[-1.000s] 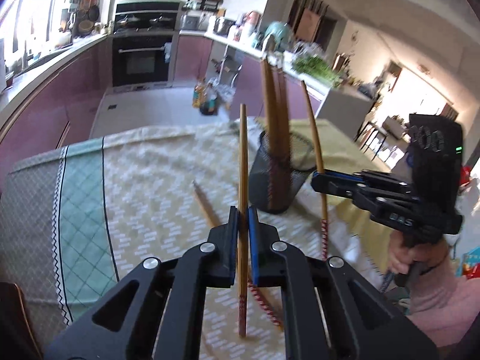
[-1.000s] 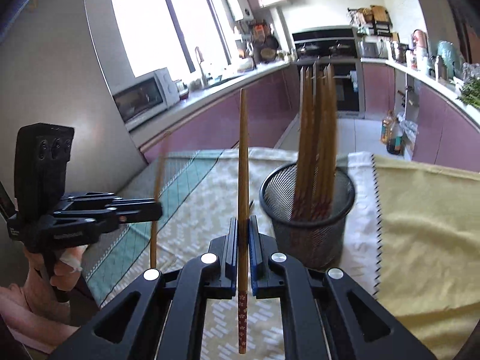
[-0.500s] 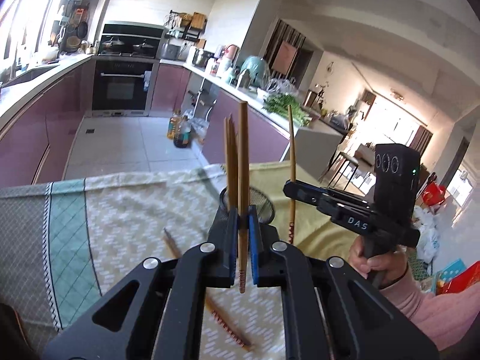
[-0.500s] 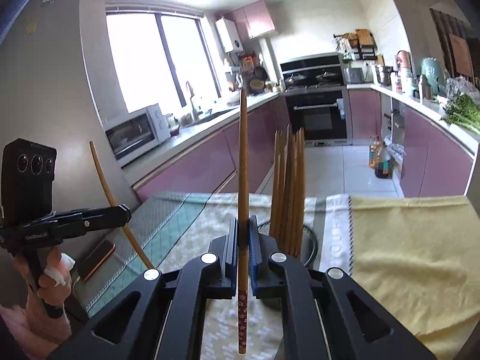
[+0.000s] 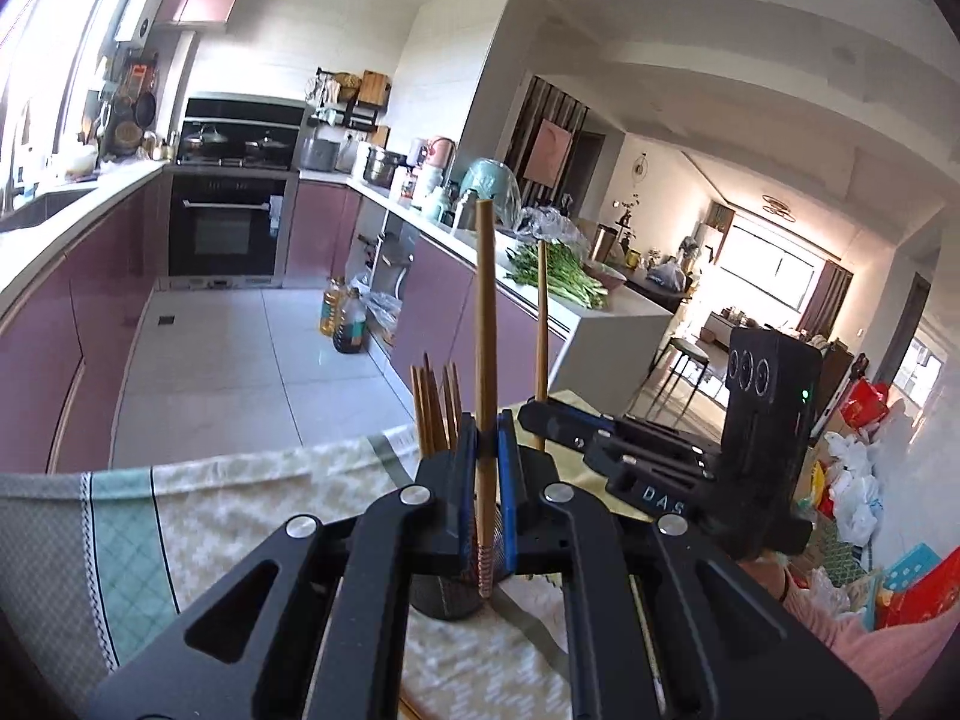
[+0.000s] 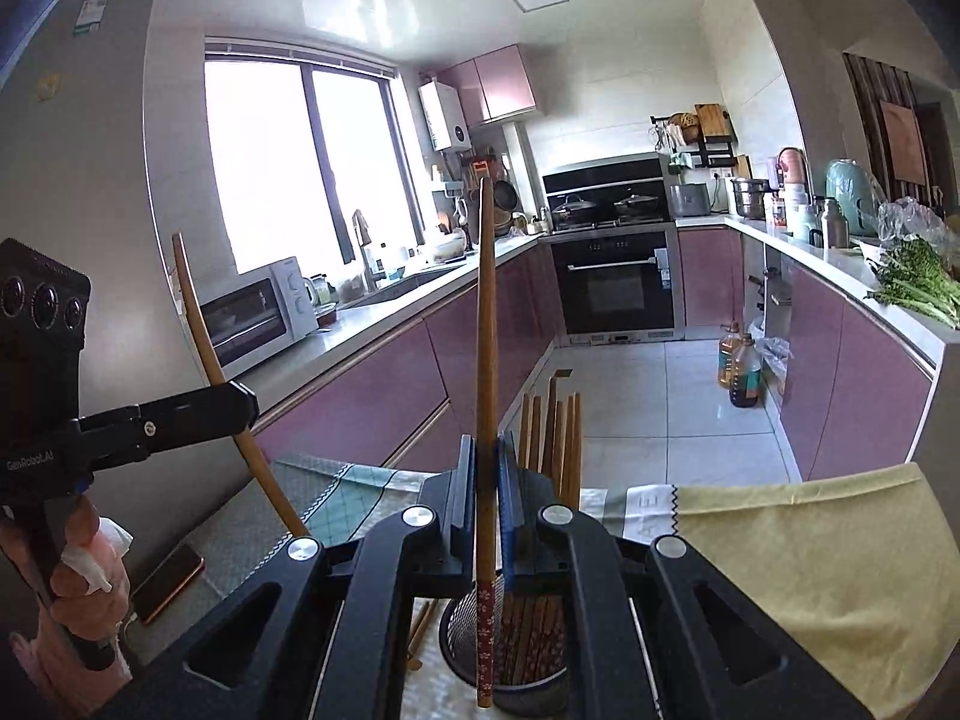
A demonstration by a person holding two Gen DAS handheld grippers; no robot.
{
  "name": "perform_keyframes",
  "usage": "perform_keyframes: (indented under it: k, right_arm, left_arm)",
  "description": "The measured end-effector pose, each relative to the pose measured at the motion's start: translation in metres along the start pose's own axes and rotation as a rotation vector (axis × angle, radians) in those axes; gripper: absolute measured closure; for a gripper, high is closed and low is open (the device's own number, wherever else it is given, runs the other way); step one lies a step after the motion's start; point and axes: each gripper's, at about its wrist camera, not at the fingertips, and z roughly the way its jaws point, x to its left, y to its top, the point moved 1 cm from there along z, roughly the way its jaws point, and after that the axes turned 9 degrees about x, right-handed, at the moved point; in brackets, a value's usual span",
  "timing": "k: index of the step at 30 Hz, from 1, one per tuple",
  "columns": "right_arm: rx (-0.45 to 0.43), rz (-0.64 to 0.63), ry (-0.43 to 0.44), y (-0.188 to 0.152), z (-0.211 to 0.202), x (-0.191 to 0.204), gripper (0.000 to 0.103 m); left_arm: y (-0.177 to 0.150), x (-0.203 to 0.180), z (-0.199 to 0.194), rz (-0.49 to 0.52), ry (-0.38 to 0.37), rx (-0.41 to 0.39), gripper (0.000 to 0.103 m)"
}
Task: Organize utensils
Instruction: 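Carry the right gripper's chopstick upright into the mesh cup and release while the left gripper does likewise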
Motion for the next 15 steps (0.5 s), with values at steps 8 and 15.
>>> perform_keyframes:
  k: [8,15]
  right_arm:
    - [-0.014,0.003,-0.040,0.003,0.019,-0.004,0.097]
    - [0.017,0.014,-0.069,-0.005,0.035,-0.010,0.097]
  left_arm:
    - [0.011,-0.010,0.025,0.040,0.066,0.021,0.096]
    - [0.001,-0.014,0.055,0.075,0.110,0.099,0.095]
